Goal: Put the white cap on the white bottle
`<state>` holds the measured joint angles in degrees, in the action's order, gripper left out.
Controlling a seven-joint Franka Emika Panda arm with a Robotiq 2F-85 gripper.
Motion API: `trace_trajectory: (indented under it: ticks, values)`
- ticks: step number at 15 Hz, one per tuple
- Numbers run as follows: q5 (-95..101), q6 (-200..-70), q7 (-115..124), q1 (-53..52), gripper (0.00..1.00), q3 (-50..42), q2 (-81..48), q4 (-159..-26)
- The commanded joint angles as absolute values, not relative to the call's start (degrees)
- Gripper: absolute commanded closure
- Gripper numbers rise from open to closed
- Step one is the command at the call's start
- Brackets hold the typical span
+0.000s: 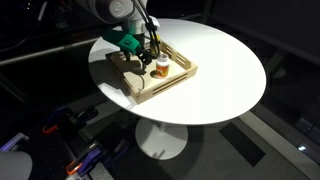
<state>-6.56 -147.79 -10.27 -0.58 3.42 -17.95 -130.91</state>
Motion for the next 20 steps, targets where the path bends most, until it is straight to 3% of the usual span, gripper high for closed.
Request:
trace_trajectory:
  ticks: [1, 5, 8, 20]
  values:
    - [-6.62, -148.97, -10.14, -0.02, 0.26, 4.12, -18.27, -130.96]
    - [-6.49, -149.08, -10.03, 0.03, 0.5, 4.06, -18.1, -130.91]
    - [-6.79, -148.96, -10.2, 0.51, 0.81, 3.97, -16.59, -131.11]
    - [-6.6, -140.33, -11.42, 3.42, 0.81, 0.66, -6.67, -129.24]
